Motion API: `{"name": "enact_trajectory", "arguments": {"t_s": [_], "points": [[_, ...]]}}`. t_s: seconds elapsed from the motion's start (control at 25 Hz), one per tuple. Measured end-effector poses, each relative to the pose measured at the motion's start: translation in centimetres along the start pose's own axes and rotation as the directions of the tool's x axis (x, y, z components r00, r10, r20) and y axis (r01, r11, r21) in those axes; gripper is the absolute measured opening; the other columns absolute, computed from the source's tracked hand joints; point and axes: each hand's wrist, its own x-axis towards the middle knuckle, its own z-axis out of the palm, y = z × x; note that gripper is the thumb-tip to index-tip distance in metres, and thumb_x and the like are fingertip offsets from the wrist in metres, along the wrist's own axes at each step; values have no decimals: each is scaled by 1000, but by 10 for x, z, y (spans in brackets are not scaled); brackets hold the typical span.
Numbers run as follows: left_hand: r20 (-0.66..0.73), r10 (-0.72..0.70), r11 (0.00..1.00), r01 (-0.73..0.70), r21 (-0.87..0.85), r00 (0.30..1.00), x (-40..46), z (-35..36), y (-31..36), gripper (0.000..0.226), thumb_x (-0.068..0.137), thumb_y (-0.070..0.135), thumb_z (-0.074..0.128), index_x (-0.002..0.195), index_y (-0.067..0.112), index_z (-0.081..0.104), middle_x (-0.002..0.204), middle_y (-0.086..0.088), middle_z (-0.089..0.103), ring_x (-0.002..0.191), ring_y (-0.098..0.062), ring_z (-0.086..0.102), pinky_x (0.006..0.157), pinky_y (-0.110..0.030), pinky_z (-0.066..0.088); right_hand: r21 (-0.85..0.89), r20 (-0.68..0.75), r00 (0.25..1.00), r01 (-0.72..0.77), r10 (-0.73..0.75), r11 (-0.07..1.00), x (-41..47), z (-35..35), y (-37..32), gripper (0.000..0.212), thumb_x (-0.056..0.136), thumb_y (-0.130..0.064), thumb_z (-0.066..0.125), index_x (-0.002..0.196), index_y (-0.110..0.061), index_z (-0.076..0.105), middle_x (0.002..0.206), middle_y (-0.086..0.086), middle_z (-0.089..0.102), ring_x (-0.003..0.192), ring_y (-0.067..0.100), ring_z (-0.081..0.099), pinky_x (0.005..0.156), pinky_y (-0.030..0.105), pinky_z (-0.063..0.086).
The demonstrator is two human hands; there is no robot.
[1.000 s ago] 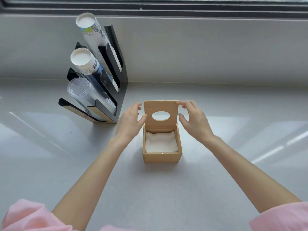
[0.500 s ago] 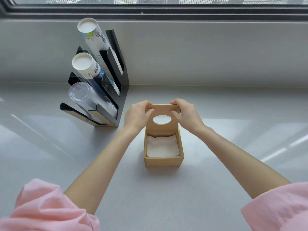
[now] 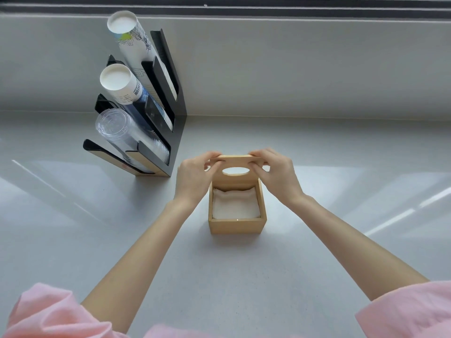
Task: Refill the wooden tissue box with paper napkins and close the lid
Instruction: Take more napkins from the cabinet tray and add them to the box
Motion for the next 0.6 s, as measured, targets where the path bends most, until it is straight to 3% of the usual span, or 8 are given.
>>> {"name": "enact_trajectory", "arguments": {"t_s": [0.08, 0.16, 0.24, 0.32, 0.44, 0.6], "points": [[5, 15, 998, -15, -67, 1000, -13, -1, -7, 18, 85, 20, 64, 100, 14, 73, 93, 2, 73, 84, -15, 66, 81, -21, 48, 26, 2, 998, 63, -63, 998, -13, -2, 5, 17, 83, -2, 64, 98, -4, 70, 89, 11, 71, 79, 20, 64, 75, 23, 50], [19, 47, 994, -45, -97, 999, -24, -2, -15, 18, 84, 19, 66, 99, 15, 74, 94, 11, 70, 80, 6, 61, 79, -10, 44, 17, 47, 992, 119, -119, 993, -25, -5, 9, 18, 85, -2, 63, 100, -5, 71, 92, 9, 73, 81, 13, 62, 75, 11, 45], [41, 91, 989, -85, -117, 995, -33, -2, -23, 19, 82, 16, 67, 100, 15, 74, 96, 16, 66, 80, 23, 55, 78, -5, 42, -5, 79, 985, 157, -156, 988, -36, -5, 12, 19, 86, -5, 61, 103, -6, 70, 96, 7, 73, 83, 17, 66, 75, 18, 49], [76, 141, 983, -131, -127, 987, -42, -1, -32, 21, 81, 14, 68, 102, 14, 73, 99, 16, 65, 85, 30, 51, 80, -2, 42, -28, 95, 980, 179, -176, 983, -47, -3, 15, 23, 88, -15, 56, 105, -8, 70, 100, 5, 74, 84, 24, 69, 75, 29, 50], [108, 220, 972, -207, -115, 970, -55, 2, -44, 23, 79, 13, 69, 102, 14, 73, 104, 14, 64, 99, 26, 51, 91, 1, 37, -72, 131, 972, 203, -193, 976, -62, 0, 19, 34, 87, -25, 46, 106, -11, 70, 108, 3, 72, 94, 21, 69, 81, 29, 51], [162, 269, 963, -265, -43, 949, -71, 9, -58, 27, 77, 17, 65, 102, 11, 73, 109, 11, 62, 115, -1, 51, 100, -1, 32, -219, 162, 945, 317, -286, 923, -80, 6, 29, 33, 93, -29, 45, 106, -14, 71, 112, -1, 72, 106, 15, 66, 90, 24, 48]]}}
